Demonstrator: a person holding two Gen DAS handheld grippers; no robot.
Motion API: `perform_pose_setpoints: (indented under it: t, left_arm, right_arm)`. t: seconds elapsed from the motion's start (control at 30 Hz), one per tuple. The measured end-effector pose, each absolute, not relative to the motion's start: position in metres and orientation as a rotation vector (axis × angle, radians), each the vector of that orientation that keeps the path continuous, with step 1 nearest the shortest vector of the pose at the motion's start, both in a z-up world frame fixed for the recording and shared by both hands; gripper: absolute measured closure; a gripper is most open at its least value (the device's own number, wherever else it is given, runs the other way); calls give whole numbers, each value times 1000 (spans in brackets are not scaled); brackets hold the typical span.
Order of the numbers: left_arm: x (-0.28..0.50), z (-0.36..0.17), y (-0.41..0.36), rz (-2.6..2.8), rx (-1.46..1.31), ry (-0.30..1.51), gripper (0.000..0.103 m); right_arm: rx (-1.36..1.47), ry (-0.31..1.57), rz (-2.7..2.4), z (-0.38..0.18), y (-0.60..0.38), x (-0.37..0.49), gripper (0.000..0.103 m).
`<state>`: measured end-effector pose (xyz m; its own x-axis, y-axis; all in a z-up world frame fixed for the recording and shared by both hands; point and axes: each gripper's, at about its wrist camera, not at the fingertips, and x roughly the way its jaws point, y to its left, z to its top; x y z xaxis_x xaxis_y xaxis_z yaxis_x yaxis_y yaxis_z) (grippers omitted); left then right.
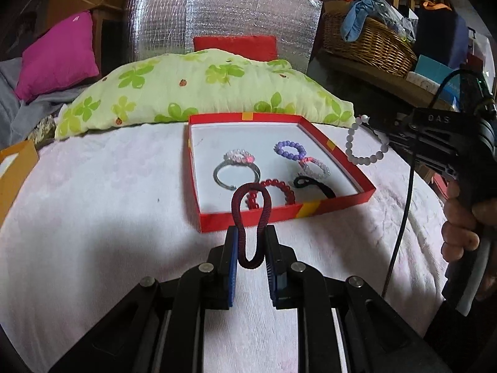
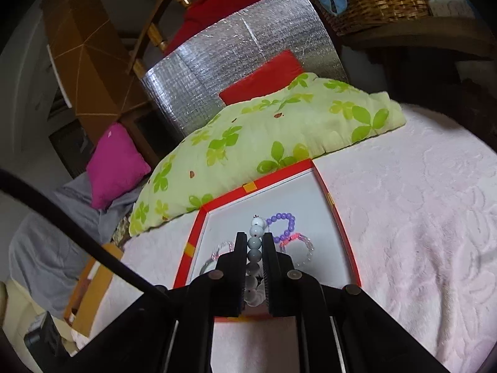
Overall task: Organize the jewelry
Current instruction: 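Carry both bracelets into the red tray and open both tools to release them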
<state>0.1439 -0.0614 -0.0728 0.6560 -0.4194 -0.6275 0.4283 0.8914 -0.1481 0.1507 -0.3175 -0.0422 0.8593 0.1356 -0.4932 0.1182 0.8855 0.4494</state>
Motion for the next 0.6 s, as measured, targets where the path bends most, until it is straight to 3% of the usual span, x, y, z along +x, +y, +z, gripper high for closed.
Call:
perform_pose_setpoints:
  t: [0.6]
  left_arm:
    - [226, -51, -140, -410, 196, 657, 86]
  right_arm:
    - [586, 564, 77, -44, -355, 233, 92]
